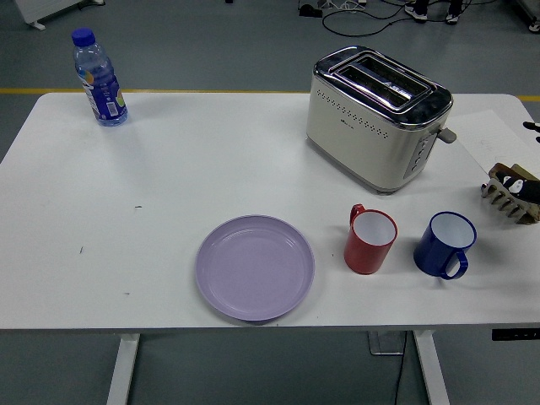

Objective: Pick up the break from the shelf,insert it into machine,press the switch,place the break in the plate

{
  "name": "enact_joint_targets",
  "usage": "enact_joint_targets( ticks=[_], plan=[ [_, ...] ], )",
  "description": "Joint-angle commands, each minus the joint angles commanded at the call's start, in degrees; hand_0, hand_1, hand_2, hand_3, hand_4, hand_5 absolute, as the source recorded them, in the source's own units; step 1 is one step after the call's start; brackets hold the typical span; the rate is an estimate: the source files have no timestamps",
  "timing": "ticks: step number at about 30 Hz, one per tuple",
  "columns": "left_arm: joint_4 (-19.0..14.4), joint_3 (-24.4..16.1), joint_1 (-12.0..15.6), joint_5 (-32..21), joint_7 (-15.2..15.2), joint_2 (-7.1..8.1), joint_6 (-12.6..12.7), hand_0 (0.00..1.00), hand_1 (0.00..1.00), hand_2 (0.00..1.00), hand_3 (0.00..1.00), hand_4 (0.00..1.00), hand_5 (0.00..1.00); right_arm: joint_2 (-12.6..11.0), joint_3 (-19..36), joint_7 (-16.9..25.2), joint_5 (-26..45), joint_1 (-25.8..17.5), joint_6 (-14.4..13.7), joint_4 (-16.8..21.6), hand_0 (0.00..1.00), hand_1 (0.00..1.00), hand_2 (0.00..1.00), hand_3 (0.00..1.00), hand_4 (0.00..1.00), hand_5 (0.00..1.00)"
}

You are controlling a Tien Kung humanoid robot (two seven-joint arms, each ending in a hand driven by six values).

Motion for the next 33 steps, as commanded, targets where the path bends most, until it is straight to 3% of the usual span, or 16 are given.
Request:
enact_joint_targets(
  ticks=[6, 17, 18, 23, 24, 26, 33],
  plan=[
    [0.0, 0.2, -0.2, -0.6, -0.1, 0.0, 0.1, 0.624, 0.458, 0.469, 0.509, 0.257, 0.809, 0.6, -1.5, -1.0, -9.2, 0.9, -0.1, -1.2, 0.998, 0.921, 0.953, 0.914, 0.855, 0.142],
    [0.0, 0.6, -0.8, -1.5, -0.2, 0.08, 0.2, 0.624, 0.459, 0.469, 0.509, 0.257, 0.808, 2.3, -3.4, -4.7, -12.3, 5.1, -0.2, -6.9, 0.998, 0.918, 0.952, 0.913, 0.848, 0.144],
    [0.0, 0.6, -0.8, -1.6, -0.2, 0.08, 0.2, 0.624, 0.458, 0.468, 0.509, 0.256, 0.807, 2.4, -3.7, -5.4, -13.2, 5.6, -0.3, -7.3, 0.92, 0.86, 0.883, 0.887, 0.837, 0.139],
    [0.0, 0.7, -0.8, -1.8, -0.2, 0.07, 0.2, 0.624, 0.458, 0.468, 0.509, 0.256, 0.807, 3.0, -5.2, -8.1, -17.1, 7.7, -0.2, -9.0, 0.92, 0.86, 0.883, 0.887, 0.837, 0.139],
    [0.0, 0.6, -0.8, -1.8, -0.2, 0.06, 0.2, 0.624, 0.457, 0.468, 0.51, 0.257, 0.806, 3.1, -5.6, -8.7, -18.0, 8.2, -0.1, -9.3, 0.839, 0.812, 0.801, 0.839, 0.821, 0.131],
    [0.0, 0.6, -0.8, -1.8, -0.2, 0.06, 0.2, 0.624, 0.457, 0.468, 0.51, 0.257, 0.806, 3.1, -5.8, -9.1, -18.4, 8.5, 0.0, -9.5, 0.839, 0.812, 0.801, 0.839, 0.821, 0.131],
    [0.0, -0.3, -0.9, -1.3, -0.2, 0.0, 0.4, 0.624, 0.457, 0.468, 0.51, 0.257, 0.807, 3.3, -8.3, -16.7, -20.5, 12.0, 3.4, -12.1, 0.782, 0.755, 0.746, 0.8, 0.803, 0.123]
  ],
)
